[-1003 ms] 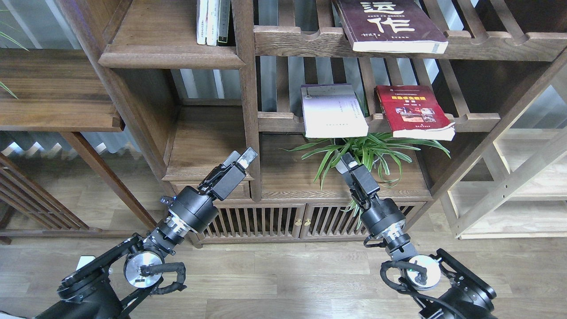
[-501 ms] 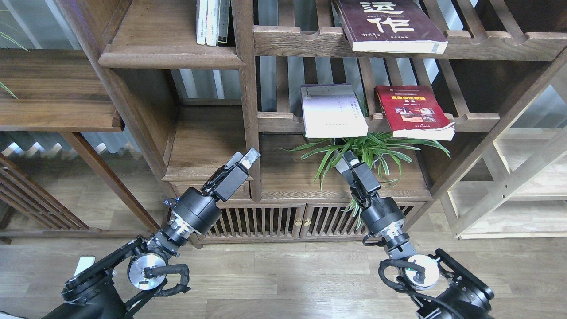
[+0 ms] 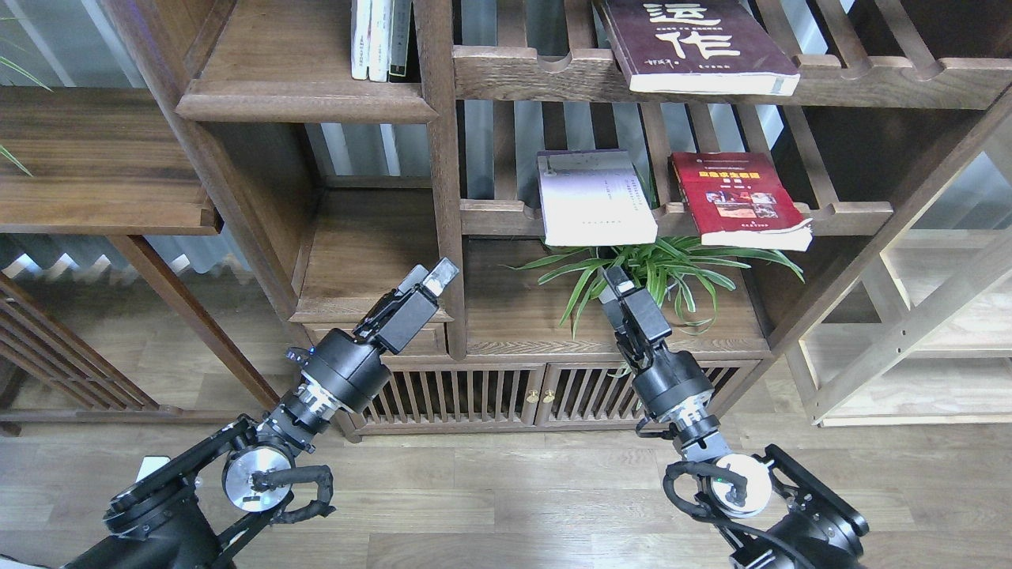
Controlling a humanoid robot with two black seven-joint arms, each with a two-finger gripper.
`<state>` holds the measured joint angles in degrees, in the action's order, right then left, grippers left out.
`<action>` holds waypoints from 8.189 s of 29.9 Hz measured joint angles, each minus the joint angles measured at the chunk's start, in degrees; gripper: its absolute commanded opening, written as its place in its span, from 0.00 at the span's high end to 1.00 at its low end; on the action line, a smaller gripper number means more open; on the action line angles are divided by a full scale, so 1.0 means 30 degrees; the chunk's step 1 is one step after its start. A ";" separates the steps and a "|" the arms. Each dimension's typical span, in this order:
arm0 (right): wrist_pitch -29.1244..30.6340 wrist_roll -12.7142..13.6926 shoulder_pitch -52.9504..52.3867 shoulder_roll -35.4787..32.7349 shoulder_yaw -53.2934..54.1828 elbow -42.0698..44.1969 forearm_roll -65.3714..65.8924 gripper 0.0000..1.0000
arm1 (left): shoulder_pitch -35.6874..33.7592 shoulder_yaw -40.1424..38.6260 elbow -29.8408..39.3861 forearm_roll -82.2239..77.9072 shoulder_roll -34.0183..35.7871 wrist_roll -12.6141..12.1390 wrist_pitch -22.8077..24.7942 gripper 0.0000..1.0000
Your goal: Organize books on shelf
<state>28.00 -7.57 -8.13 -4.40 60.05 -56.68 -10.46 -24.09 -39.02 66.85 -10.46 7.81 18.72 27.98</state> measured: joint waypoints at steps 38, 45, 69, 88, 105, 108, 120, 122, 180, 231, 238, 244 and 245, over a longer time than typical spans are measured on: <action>-0.6111 -0.0789 -0.2850 0.1468 0.1940 0.0124 -0.2984 0.03 | 0.0385 0.0295 -0.0522 -0.0058 0.1125 -0.0036 0.0009 0.01; -0.7839 -0.0798 -0.3268 0.1466 0.2043 0.0436 -0.3278 0.04 | 0.0622 0.0319 -0.0714 -0.0018 0.1135 0.0007 0.0009 0.01; -0.8951 -0.0818 -0.5766 0.1465 0.1793 0.2678 -0.3293 0.09 | 0.0804 0.0320 -0.1217 0.0000 0.1146 -0.0002 0.0008 0.01; -0.9419 -0.1579 -0.7076 0.1465 0.0444 0.3626 -0.3871 0.16 | 0.1229 0.0153 -0.1351 -0.0001 0.1145 0.0237 -0.0003 0.01; -0.9276 -0.1759 -0.7536 0.1465 -0.0511 0.3747 -0.4274 0.45 | 0.1291 0.0090 -0.1367 0.0028 0.1145 0.0263 0.0005 0.01; -0.9202 -0.2027 -0.7542 0.1466 -0.0511 0.3747 -0.4603 0.55 | 0.1291 0.0090 -0.1367 0.0028 0.1145 0.0263 0.0005 0.01; -0.8155 -0.2107 -0.7256 0.1465 -0.0489 0.3701 -0.4734 0.96 | 0.1291 0.0073 -0.1393 0.0029 0.1145 0.0293 0.0006 0.01; -0.7781 -0.2107 -0.7163 0.1466 -0.0490 0.3701 -0.4734 0.96 | 0.1291 0.0060 -0.1395 0.0029 0.1145 0.0294 0.0006 0.01; 0.0001 -0.1756 0.1316 0.0467 -0.3447 -0.4870 -0.4512 0.96 | 0.0964 -0.0792 -0.0577 0.8562 0.0758 -0.6870 0.0009 0.05; 0.0001 0.0146 0.2380 0.1467 -0.5311 -0.4162 -0.1661 0.96 | 0.1127 0.1346 0.1599 0.9756 0.2811 -0.7529 0.0006 0.71; 0.0000 0.0179 0.2351 0.1462 -0.5311 -0.4158 -0.1640 0.95 | 0.1234 0.1599 0.1560 0.9749 0.2815 -0.7529 0.0026 0.86; 0.0000 0.0199 0.2343 0.1461 -0.5310 -0.4157 -0.1640 0.95 | 0.1233 0.1614 0.1479 0.9654 0.2764 -0.7517 0.0029 0.98; 0.0000 0.0204 0.2336 0.1461 -0.5309 -0.4157 -0.1640 0.95 | 0.1221 0.1620 0.1478 0.9647 0.2771 -0.7513 0.0029 0.98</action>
<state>28.00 -6.96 -1.13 -0.01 44.12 -69.15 -15.38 -20.43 -34.16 71.28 18.49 16.13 -3.82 28.07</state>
